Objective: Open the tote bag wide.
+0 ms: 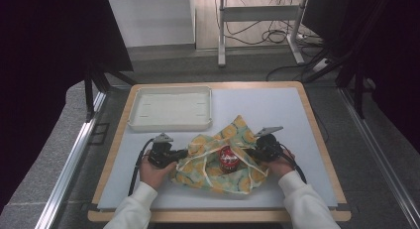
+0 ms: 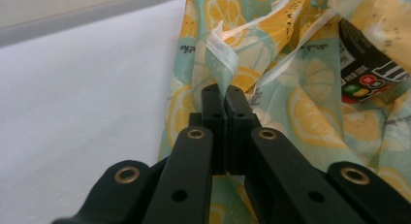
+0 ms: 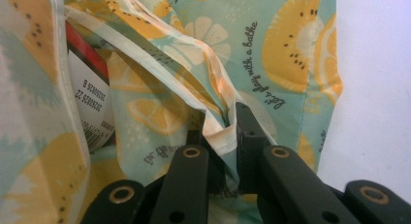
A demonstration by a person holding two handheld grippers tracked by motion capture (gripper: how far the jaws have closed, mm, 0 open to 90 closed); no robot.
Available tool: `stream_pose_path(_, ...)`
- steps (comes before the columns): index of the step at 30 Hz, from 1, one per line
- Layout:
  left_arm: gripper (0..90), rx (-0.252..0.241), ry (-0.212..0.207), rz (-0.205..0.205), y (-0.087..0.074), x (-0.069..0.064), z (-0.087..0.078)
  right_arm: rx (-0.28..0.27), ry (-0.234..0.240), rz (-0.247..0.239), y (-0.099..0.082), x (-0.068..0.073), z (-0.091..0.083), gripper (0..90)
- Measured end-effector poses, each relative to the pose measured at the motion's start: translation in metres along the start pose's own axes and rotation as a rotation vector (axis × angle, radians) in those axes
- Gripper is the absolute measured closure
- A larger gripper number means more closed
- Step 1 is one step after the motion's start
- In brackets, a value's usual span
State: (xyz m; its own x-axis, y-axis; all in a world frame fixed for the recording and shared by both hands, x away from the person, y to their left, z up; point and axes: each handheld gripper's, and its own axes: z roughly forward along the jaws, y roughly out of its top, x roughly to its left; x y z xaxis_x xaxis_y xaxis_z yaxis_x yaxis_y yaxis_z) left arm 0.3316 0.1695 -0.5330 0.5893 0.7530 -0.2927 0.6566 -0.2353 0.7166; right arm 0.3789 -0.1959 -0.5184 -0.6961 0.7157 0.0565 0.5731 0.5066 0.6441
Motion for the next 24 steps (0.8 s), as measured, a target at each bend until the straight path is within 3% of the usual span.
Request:
stream_pose_path(5,87.9,0.029,0.021,0.022,-0.002,-0.003,0.009,-0.012,0.017,0.013,-0.001,-0.002,0.000,80.3)
stream_pose_path(7,84.5,0.030,0.020,0.021,-0.002,-0.003,0.009,-0.013,0.014,0.008,-0.002,-0.003,-0.001,70.8)
stream_pose_path(9,79.2,0.032,0.021,0.020,-0.002,-0.002,0.009,-0.020,-0.002,-0.010,-0.001,-0.003,-0.004,55.0)
stream_pose_path(10,77.5,0.032,0.019,0.021,-0.002,-0.002,0.008,-0.036,0.022,-0.003,0.000,-0.004,-0.007,48.9)
stream_pose_path(14,74.1,0.036,0.011,0.022,-0.002,-0.002,0.009,-0.111,0.046,0.047,0.002,-0.010,-0.025,37.3)
stream_pose_path(19,67.6,0.019,0.008,0.020,-0.001,-0.003,0.006,-0.188,0.032,0.095,0.005,-0.015,-0.049,30.8)
stream_pose_path(24,44.7,-0.060,0.010,-0.030,0.006,0.004,-0.015,-0.221,0.023,0.078,0.008,-0.009,-0.067,30.4)
